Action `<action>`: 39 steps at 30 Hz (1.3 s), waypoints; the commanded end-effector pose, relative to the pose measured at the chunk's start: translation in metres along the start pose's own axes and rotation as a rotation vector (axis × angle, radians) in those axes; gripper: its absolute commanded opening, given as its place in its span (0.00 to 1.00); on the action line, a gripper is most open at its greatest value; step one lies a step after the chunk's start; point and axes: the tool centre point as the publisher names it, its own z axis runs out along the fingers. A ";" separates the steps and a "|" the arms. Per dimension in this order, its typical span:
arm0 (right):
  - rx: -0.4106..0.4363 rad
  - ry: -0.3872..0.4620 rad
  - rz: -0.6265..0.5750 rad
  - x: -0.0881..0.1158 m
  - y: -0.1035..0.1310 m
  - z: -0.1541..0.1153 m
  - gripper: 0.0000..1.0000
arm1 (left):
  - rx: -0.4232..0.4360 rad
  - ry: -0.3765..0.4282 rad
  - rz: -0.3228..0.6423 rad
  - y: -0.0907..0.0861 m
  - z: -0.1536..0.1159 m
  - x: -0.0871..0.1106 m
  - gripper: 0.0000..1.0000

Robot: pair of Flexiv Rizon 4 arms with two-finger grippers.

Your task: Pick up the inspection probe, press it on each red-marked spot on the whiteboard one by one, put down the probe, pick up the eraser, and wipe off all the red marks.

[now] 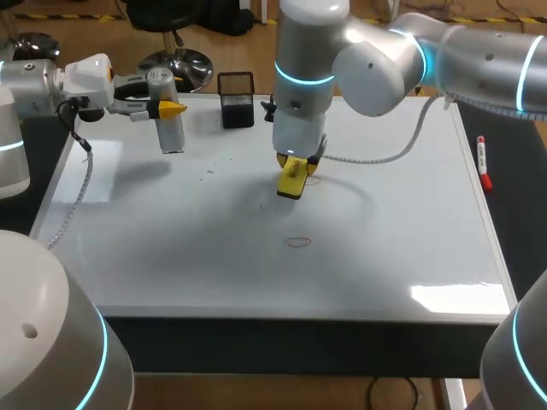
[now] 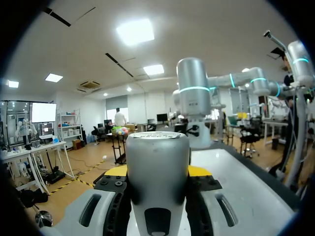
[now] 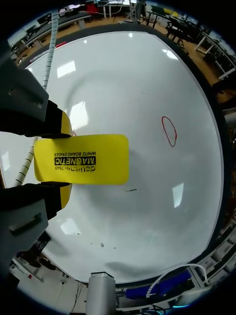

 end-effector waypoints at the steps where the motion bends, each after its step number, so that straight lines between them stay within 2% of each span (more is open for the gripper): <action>1: -0.006 0.007 -0.005 -0.004 -0.002 0.004 0.00 | -0.001 -0.004 0.002 -0.002 0.000 0.001 0.00; 26: -0.040 0.013 -0.022 -0.001 -0.005 0.022 0.00 | -0.001 -0.004 0.002 -0.002 0.000 0.001 0.00; 39: -0.076 0.034 0.003 0.018 -0.005 0.040 0.00 | -0.001 -0.004 0.002 -0.002 0.000 0.001 0.00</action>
